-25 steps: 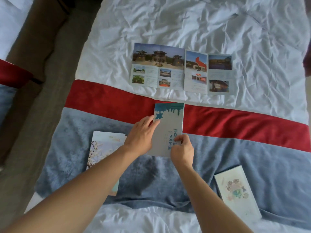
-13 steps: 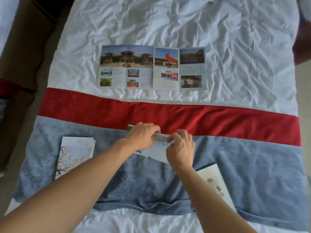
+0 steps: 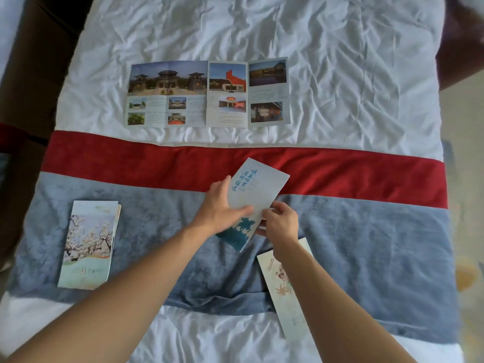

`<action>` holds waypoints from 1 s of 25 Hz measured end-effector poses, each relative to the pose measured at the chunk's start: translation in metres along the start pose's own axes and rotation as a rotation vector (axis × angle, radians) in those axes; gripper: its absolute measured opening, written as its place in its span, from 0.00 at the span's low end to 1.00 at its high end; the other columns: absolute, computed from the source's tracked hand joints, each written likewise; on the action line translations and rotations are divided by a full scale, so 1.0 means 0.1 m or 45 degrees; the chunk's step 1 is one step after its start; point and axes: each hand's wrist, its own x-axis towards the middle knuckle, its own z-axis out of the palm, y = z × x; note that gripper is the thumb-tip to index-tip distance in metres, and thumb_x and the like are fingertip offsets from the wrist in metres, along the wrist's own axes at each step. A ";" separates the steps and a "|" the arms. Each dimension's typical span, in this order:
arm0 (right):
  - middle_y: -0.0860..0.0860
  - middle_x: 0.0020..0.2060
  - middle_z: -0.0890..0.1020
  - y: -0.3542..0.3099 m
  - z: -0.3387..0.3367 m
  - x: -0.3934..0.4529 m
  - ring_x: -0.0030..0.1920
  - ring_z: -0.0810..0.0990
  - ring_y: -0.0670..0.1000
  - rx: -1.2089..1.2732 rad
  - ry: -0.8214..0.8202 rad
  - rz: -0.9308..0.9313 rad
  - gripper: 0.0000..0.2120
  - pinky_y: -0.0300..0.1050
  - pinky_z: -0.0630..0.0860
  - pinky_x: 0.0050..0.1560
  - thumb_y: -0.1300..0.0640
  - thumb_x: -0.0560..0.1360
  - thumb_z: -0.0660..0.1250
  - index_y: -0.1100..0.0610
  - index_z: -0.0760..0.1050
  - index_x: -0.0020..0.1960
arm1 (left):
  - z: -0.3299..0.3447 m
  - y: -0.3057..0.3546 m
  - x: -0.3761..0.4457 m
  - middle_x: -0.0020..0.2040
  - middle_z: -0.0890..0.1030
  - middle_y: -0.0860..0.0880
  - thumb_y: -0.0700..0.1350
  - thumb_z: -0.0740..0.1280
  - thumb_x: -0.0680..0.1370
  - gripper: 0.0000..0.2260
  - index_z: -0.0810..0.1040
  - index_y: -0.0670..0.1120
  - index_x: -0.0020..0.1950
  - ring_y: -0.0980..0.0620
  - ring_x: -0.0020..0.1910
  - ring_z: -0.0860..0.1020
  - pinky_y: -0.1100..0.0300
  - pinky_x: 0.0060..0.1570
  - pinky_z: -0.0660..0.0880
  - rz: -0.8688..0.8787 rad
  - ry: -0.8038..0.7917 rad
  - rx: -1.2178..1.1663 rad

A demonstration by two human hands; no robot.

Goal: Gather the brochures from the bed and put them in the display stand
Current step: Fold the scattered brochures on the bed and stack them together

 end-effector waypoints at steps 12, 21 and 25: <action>0.49 0.44 0.86 0.30 -0.13 -0.18 0.42 0.86 0.51 -0.134 0.103 -0.093 0.09 0.51 0.84 0.39 0.60 0.77 0.63 0.49 0.79 0.50 | 0.37 -0.25 -0.27 0.81 0.45 0.50 0.77 0.68 0.59 0.59 0.42 0.56 0.80 0.42 0.78 0.53 0.37 0.71 0.57 0.210 -0.140 0.526; 0.49 0.52 0.83 0.82 -0.47 -0.38 0.52 0.82 0.50 -0.147 0.248 0.010 0.16 0.56 0.80 0.58 0.53 0.78 0.64 0.52 0.76 0.66 | 0.73 -0.19 -0.40 0.77 0.60 0.46 0.76 0.64 0.61 0.52 0.57 0.51 0.78 0.43 0.72 0.64 0.41 0.65 0.67 0.550 0.119 0.524; 0.44 0.51 0.81 0.99 -0.76 -0.45 0.45 0.81 0.45 -0.069 0.366 0.041 0.16 0.40 0.79 0.38 0.52 0.80 0.62 0.51 0.74 0.67 | 0.99 0.04 -0.46 0.75 0.64 0.47 0.76 0.64 0.63 0.50 0.58 0.51 0.77 0.43 0.70 0.67 0.41 0.63 0.70 0.681 0.101 0.641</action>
